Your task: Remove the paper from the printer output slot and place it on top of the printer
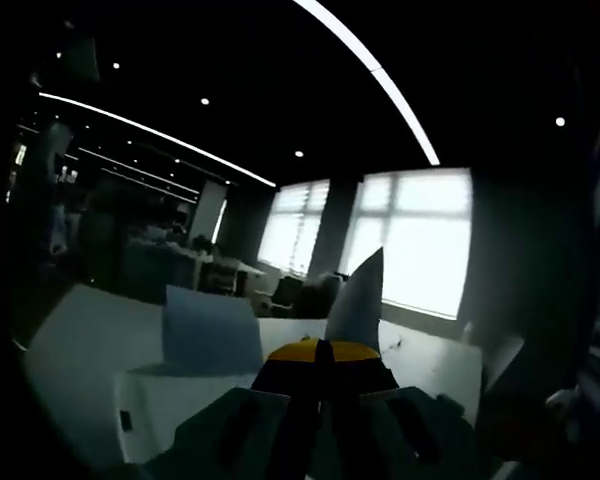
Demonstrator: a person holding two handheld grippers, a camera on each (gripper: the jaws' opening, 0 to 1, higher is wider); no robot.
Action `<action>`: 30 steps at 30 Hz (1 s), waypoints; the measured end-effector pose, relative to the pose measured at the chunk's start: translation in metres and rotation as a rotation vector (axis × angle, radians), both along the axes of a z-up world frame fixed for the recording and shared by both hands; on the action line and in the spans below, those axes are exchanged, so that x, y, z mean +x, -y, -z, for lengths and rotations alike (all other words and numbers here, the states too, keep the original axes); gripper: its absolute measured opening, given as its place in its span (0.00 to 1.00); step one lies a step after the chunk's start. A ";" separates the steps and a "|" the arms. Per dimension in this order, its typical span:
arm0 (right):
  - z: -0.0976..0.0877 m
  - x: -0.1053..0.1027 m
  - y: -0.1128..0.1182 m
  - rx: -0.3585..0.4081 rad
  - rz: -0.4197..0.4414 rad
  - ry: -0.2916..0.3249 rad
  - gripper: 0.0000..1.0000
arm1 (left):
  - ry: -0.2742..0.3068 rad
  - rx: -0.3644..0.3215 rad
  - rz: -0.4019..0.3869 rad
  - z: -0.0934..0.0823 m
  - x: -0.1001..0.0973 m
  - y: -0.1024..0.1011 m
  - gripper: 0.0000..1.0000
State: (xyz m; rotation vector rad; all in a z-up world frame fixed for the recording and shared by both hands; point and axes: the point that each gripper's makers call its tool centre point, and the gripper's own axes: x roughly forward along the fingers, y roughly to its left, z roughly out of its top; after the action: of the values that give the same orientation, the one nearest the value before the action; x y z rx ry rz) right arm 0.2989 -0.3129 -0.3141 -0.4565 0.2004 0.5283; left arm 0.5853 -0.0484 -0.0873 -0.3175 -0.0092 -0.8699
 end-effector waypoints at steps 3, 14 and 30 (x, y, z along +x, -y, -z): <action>0.000 0.000 0.000 0.001 -0.002 0.000 0.88 | -0.012 -0.022 -0.001 0.000 0.003 -0.002 0.05; 0.001 -0.001 0.002 0.002 -0.001 0.000 0.88 | -0.048 -0.083 -0.017 0.007 0.010 -0.013 0.05; 0.001 0.000 0.000 0.002 -0.002 -0.003 0.88 | -0.058 -0.138 -0.044 0.006 0.015 -0.025 0.05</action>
State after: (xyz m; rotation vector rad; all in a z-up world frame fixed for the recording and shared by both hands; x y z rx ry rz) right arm 0.2993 -0.3132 -0.3152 -0.4539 0.2022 0.5314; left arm 0.6000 -0.0238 -0.0937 -0.4701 -0.0221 -0.8182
